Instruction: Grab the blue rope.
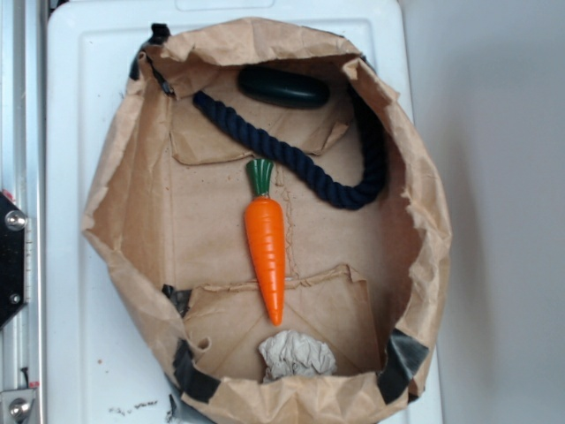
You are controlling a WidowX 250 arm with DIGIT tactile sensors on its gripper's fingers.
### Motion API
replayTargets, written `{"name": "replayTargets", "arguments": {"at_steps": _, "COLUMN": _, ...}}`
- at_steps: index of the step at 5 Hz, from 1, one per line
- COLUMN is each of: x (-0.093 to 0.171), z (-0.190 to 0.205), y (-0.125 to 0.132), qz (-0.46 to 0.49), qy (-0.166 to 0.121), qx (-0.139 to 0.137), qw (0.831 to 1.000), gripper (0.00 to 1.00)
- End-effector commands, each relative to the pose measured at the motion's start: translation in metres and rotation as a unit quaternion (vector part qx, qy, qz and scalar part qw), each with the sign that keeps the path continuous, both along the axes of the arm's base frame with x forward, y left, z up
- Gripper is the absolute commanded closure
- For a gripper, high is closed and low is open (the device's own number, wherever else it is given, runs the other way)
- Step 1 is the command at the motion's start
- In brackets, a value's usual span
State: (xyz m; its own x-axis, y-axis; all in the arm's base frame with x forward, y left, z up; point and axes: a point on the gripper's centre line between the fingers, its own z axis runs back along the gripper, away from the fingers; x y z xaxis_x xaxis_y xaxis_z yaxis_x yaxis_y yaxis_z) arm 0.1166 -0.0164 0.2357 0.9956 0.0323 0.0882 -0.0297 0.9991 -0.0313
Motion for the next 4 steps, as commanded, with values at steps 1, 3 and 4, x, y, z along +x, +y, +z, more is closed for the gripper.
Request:
{"name": "replayTargets", "arguments": {"at_steps": 1, "x": 0.000, "z": 0.000, "y": 0.000, "qz": 0.000, "qy": 0.000, "qx": 0.000, "qw": 1.000, "gripper": 0.00}}
{"name": "replayTargets", "arguments": {"at_steps": 3, "x": 0.099, "z": -0.052, "y": 0.013, "qz": -0.006, "qy": 0.071, "qx": -0.001, "qw": 0.997, "gripper": 0.00}}
{"name": "replayTargets", "arguments": {"at_steps": 4, "x": 0.151, "z": -0.078, "y": 0.024, "qz": -0.063, "qy": 0.045, "qx": 0.021, "qw": 0.997, "gripper": 0.00}}
